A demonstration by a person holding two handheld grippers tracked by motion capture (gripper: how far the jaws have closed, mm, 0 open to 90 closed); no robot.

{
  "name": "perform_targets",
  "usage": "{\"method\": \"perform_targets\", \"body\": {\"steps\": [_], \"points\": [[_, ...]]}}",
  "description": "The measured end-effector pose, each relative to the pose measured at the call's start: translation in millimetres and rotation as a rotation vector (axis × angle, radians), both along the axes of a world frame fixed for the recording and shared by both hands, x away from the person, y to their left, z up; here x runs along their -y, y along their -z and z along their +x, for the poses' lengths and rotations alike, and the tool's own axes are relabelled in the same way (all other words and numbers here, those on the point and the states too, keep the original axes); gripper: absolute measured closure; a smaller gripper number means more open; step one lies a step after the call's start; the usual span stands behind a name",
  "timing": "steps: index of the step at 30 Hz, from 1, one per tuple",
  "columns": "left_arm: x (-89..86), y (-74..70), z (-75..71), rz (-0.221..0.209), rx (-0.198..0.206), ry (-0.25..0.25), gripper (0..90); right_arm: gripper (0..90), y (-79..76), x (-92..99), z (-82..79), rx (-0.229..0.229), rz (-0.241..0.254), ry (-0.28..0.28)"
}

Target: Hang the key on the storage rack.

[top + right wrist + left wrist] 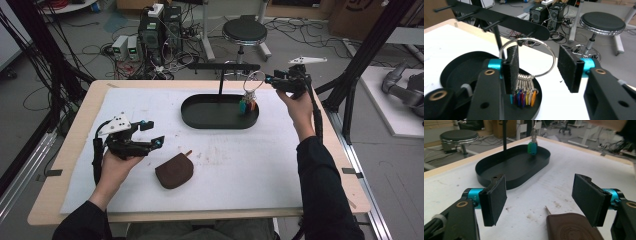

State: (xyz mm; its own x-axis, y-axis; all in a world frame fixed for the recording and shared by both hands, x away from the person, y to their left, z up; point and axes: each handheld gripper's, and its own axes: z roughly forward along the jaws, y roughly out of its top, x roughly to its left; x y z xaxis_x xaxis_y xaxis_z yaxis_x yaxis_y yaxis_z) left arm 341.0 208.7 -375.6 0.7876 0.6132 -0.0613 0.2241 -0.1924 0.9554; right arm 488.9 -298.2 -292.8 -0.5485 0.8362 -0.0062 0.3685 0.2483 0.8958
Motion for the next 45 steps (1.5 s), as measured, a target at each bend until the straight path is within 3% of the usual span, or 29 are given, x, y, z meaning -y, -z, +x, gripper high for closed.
{"method": "perform_targets", "body": {"steps": [3, 8, 11, 12, 14, 17, 20, 23, 26, 28, 31, 33, 36, 45], "points": [[0.6, -2.0, 2.1, 0.014, 0.007, -0.003, 27.8, 49.4, -5.6, 3.1, -9.3, 0.007, -0.001, -0.011], [1.1, -6.1, 5.5, 0.037, 0.052, -0.004, 28.0, 46.4, -14.5, 16.9, -43.1, 0.059, 0.025, -0.035], [0.9, -5.8, 6.1, 0.032, 0.050, -0.003, 28.0, 43.4, -15.0, 22.5, -53.4, 0.051, 0.034, -0.043], [0.8, -5.6, 6.1, 0.026, 0.049, -0.001, 28.0, 40.3, -14.7, 27.3, -63.0, 0.030, 0.044, -0.048], [0.0, -4.9, 4.9, 0.018, 0.067, -0.004, 28.0, 39.8, -11.8, 31.2, -74.9, 0.056, 0.052, -0.050], [-0.7, -2.3, 3.8, 0.023, 0.076, -0.005, 28.0, 37.2, -9.8, 34.2, -85.0, 0.048, 0.051, -0.054], [-5.4, 5.3, 2.8, 0.041, 0.068, -0.007, 28.0, 33.3, 3.0, 39.8, -105.6, 0.064, 0.084, -0.064], [-9.3, 8.4, 1.9, 0.043, 0.071, -0.013, 27.4, 33.1, 9.7, 43.0, -114.3, 0.062, 0.090, -0.065], [-14.9, 9.4, 0.7, 0.049, 0.075, -0.026, 26.6, 30.6, 25.8, 48.6, -130.8, 0.076, 0.119, -0.051], [-19.1, 10.1, -0.2, 0.028, 0.067, -0.037, 26.2, 27.5, 35.6, 49.8, -137.2, 0.085, 0.130, -0.035], [-19.9, 11.4, -0.7, 0.031, 0.065, -0.047, 26.2, 26.0, 45.6, 49.8, -143.4, 0.084, 0.140, -0.016], [-19.7, 13.1, 0.3, 0.032, 0.051, -0.056, 26.2, 26.1, 61.6, 49.7, -152.5, 0.097, 0.156, 0.012], [-19.2, 13.0, 0.4, 0.035, 0.050, -0.058, 26.2, 26.2, 73.3, 51.5, -155.1, 0.081, 0.160, 0.040], [-15.1, 17.4, -0.8, 0.048, 0.036, -0.058, 26.2, 26.4, 84.4, 55.6, -156.7, 0.060, 0.149, 0.065]]}}
